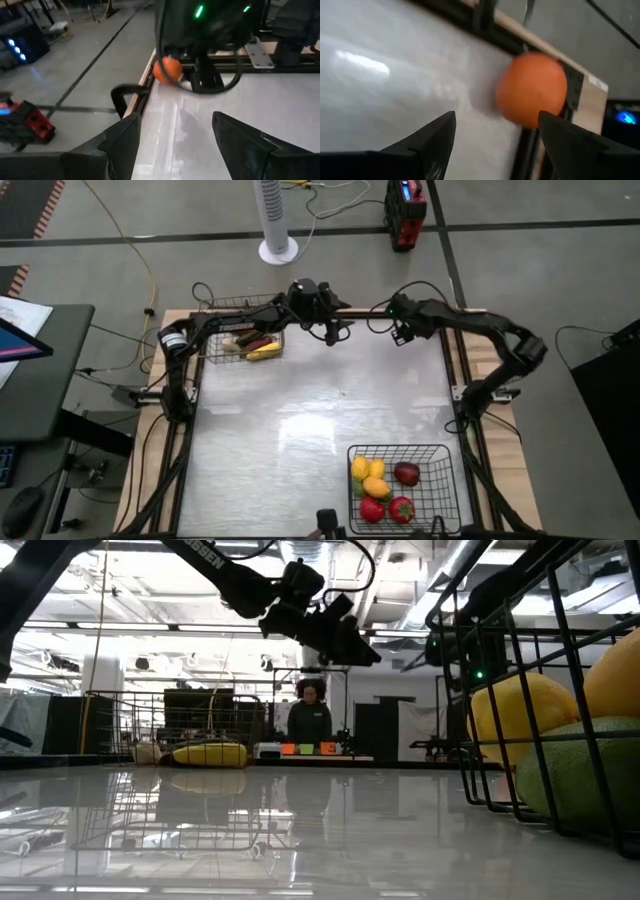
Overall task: Sort produce into baskets
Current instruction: Move the bottom wire basket to the center of the table
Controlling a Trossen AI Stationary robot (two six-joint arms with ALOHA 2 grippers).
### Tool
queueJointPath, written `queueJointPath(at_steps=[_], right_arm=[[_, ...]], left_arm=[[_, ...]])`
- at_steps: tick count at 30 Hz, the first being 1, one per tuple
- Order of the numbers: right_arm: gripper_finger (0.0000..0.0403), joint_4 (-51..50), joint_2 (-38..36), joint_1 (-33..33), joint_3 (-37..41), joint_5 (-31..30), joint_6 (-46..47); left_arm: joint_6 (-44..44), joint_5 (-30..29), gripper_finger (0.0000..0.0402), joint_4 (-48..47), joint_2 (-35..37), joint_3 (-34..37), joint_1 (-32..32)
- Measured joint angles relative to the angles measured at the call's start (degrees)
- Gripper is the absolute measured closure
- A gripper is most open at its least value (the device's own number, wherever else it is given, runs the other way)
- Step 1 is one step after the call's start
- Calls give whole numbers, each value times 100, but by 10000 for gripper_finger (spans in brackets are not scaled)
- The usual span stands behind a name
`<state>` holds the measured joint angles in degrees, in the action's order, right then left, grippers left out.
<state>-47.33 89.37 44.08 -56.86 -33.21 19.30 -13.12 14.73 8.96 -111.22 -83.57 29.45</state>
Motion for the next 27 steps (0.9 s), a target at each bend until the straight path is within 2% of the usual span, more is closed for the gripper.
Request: queueJointPath(at_steps=[10,15,21,27], right_arm=[[94,-331,374,-1,-116,301,151],[94,-937,478,26,-469,296,344],[94,-1523,425,47,-724,-911,956],[95,-1349,465,300,-724,-997,1012]], left_arm=[[-319,299,166,-41,254,0,-66],[-386,448,166,-63,256,0,-57],[-513,452,166,-256,258,0,-57],[-576,450,166,-292,258,0,-55]])
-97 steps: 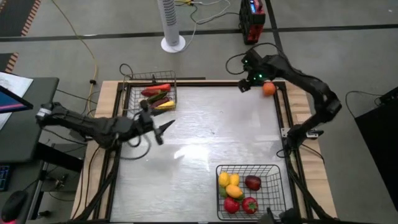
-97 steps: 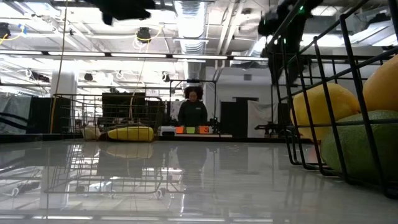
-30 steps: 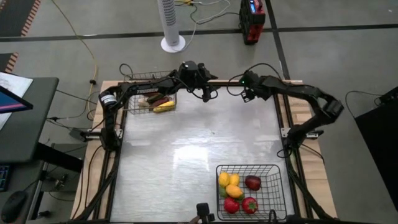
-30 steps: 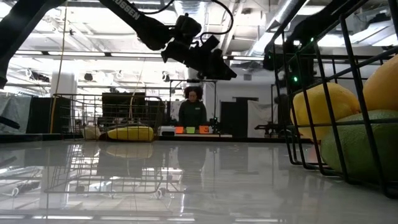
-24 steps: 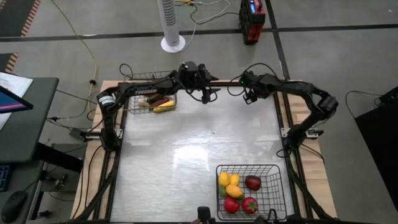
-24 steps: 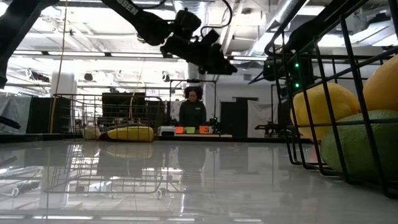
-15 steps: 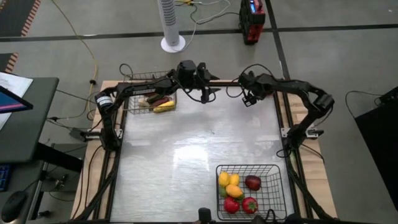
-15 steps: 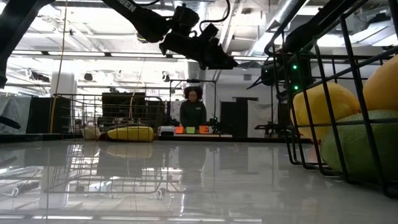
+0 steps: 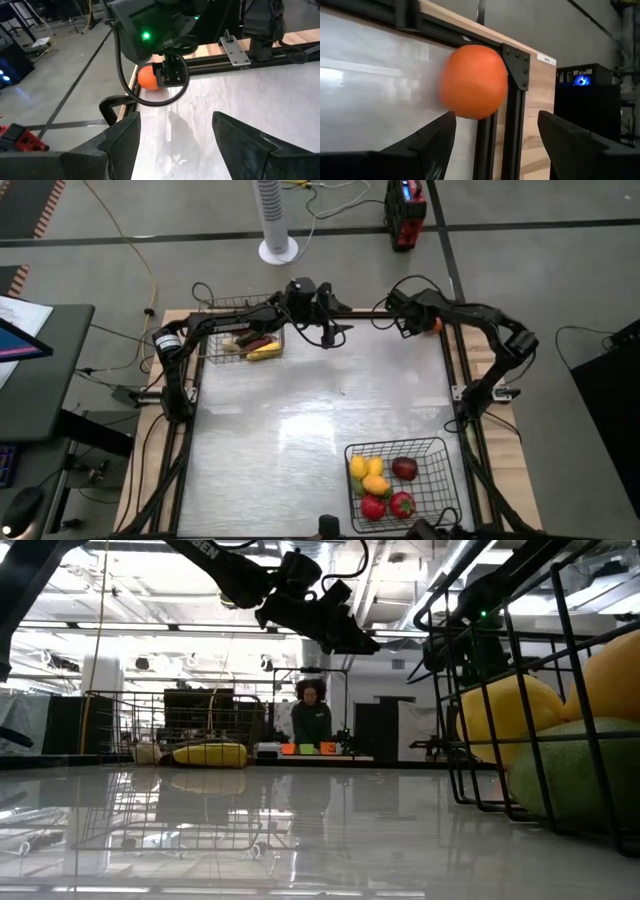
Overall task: Sort produce into baskets
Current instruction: Move the bottom wire basket to the center of the table
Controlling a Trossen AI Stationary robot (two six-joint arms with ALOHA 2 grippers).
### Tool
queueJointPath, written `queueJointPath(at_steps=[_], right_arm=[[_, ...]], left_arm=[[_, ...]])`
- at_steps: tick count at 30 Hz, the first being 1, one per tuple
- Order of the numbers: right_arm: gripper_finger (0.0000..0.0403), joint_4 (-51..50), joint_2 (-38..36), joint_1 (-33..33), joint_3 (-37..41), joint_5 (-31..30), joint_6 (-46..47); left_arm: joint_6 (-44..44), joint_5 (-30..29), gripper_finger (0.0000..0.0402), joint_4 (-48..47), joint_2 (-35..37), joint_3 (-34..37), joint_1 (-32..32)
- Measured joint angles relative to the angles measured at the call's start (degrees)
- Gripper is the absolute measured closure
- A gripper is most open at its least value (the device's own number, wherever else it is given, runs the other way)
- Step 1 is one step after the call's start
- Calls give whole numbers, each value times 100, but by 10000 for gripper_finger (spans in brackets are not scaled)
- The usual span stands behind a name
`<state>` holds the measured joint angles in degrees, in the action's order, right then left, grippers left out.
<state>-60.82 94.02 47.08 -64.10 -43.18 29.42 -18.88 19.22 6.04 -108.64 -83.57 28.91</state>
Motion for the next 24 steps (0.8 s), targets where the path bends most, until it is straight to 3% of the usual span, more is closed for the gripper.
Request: queueJointPath(at_steps=[24], right_arm=[[95,-894,0,493,-388,483,406]], left_arm=[[-37,-4,166,-55,2,2,2]])
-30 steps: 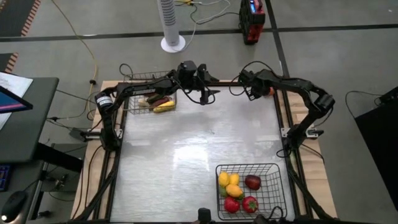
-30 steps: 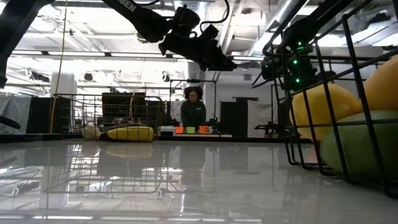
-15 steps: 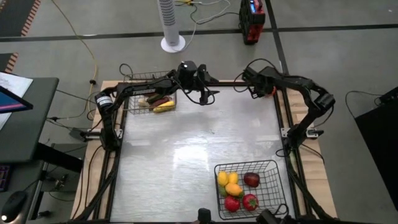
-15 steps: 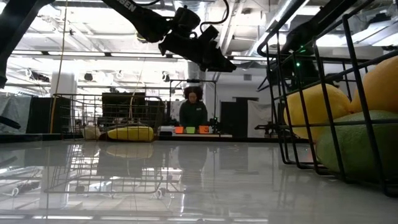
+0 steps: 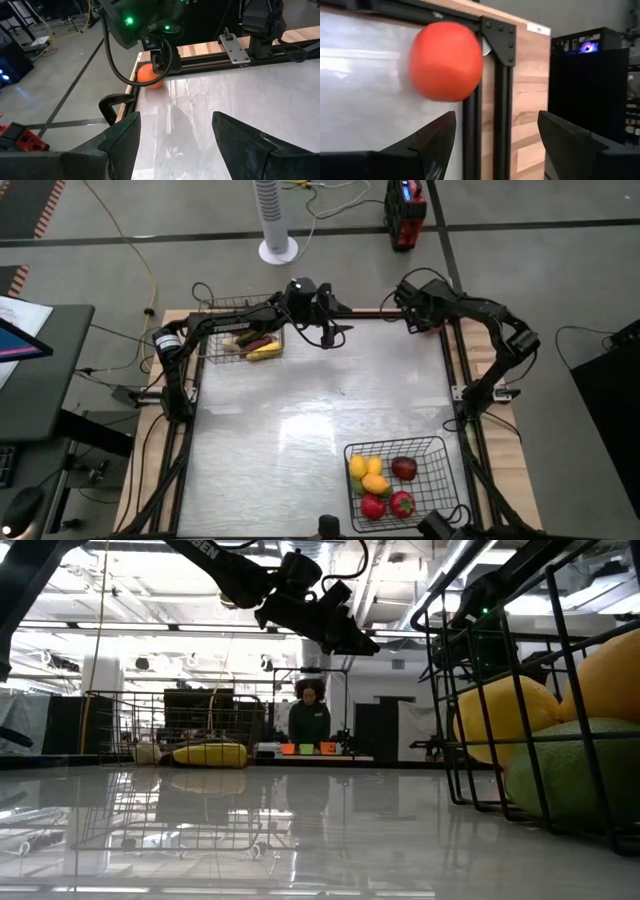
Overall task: Sort produce into baskets
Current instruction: Move the bottom wire basket to the center of the table
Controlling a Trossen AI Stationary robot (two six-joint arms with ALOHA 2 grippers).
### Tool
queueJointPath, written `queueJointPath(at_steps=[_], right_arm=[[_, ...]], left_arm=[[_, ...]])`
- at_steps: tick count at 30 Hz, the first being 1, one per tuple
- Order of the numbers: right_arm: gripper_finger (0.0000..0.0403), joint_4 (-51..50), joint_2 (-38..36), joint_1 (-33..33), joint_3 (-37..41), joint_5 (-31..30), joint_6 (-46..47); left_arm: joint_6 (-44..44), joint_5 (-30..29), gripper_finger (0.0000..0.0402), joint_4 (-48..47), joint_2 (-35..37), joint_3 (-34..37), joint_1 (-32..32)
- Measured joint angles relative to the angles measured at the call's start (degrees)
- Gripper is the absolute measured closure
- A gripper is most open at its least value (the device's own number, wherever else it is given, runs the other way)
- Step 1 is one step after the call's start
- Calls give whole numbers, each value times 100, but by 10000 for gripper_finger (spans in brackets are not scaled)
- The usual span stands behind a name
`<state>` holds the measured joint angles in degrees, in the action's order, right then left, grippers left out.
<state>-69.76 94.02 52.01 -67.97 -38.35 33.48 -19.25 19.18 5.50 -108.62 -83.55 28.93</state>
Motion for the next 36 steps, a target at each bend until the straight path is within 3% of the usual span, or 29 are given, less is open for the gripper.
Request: queueJointPath(at_steps=[5,10,21,36], right_arm=[[95,-5,0,-145,-148,92,-351],[95,457,0,-367,-257,4,-1528],[95,1372,0,-347,-259,-1341,-3466],[94,1627,0,119,-259,-1460,-4188]], left_arm=[[-4,-2,166,51,0,2,0],[-4,-2,166,109,0,2,0],[-6,0,166,-34,0,2,0],[-102,-7,166,-243,0,2,0]])
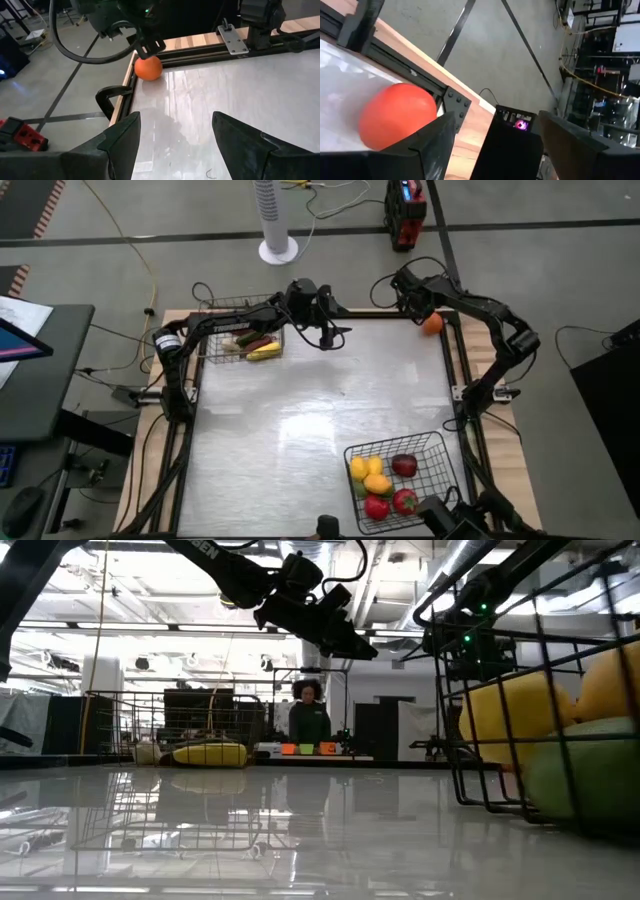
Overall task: Sort produce into baskets
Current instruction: Move the bottom wire basket to the center of the table
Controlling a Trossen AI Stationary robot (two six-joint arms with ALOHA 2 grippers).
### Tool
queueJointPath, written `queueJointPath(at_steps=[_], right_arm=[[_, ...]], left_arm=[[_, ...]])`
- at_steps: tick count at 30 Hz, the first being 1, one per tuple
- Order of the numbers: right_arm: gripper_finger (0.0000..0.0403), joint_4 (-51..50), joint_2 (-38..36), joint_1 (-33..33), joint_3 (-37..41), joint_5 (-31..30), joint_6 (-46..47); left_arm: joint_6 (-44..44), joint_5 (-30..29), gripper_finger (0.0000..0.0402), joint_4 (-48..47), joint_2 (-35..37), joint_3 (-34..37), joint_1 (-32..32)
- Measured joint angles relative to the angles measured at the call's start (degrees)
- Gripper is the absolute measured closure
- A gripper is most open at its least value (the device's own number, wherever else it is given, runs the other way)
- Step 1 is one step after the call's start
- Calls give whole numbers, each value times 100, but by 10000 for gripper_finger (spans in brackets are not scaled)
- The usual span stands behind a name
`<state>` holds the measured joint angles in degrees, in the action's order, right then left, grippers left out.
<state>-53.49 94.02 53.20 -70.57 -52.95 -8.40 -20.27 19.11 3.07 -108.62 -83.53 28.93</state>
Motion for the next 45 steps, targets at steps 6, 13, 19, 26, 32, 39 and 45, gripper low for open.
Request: queueJointPath(at_steps=[6,13,19,26,32,39,45], right_arm=[[94,182,0,380,0,43,-272],[94,277,0,587,0,374,-457],[94,264,0,696,-21,679,-486],[94,344,0,694,-26,763,-641],[94,561,0,642,-31,592,-1090],[94,1260,0,527,-31,612,-1019],[94,1495,0,82,-33,-80,-1543]], left_arm=[[2,0,166,12,0,0,0],[4,0,166,59,0,0,0],[11,0,166,74,0,0,0],[13,0,166,72,0,0,0],[10,2,166,72,0,0,0],[-4,0,166,160,0,0,0],[-7,-11,166,133,0,0,0]])
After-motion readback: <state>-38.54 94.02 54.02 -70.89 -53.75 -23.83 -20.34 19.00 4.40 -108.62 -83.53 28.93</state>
